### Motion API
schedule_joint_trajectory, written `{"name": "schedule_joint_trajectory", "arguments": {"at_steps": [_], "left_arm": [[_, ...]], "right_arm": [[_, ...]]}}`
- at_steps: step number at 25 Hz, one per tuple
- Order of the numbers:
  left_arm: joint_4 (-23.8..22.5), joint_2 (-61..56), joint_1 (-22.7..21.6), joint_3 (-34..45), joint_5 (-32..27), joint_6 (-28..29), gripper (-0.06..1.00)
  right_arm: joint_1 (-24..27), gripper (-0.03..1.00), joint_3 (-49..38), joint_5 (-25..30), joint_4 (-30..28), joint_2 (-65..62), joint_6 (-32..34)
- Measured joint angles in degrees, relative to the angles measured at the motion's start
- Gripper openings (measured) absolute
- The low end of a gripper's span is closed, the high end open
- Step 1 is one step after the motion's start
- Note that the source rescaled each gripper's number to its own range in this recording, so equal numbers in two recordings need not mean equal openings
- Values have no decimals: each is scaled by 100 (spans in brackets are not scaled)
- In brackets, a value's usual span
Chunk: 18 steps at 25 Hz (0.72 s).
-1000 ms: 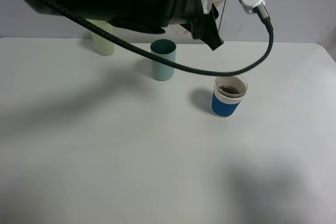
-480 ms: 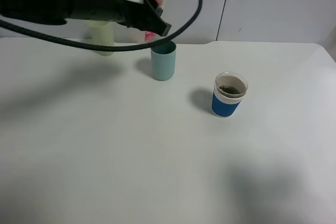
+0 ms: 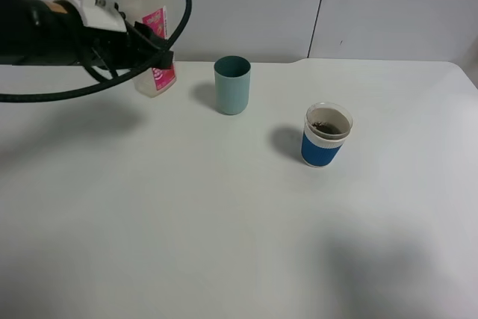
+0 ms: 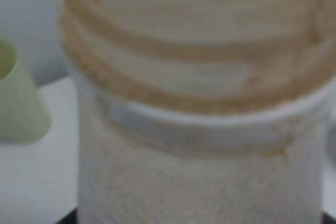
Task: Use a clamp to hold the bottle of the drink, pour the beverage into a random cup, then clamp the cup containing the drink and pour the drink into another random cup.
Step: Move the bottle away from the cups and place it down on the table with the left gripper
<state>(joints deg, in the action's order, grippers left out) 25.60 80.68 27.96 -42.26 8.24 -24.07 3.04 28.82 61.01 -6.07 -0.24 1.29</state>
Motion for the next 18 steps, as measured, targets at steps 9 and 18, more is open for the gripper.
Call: {"name": "schedule_joint_trajectory", "arguments": {"at_steps": [9, 18], "left_arm": [[-3540, -209, -711, 1490, 1770, 3539, 0], [-4536, -204, -1640, 2364, 2816, 4251, 0]], "right_arm": [[0, 100, 0, 0, 0, 0, 0], [0, 100, 0, 0, 0, 0, 0]]}}
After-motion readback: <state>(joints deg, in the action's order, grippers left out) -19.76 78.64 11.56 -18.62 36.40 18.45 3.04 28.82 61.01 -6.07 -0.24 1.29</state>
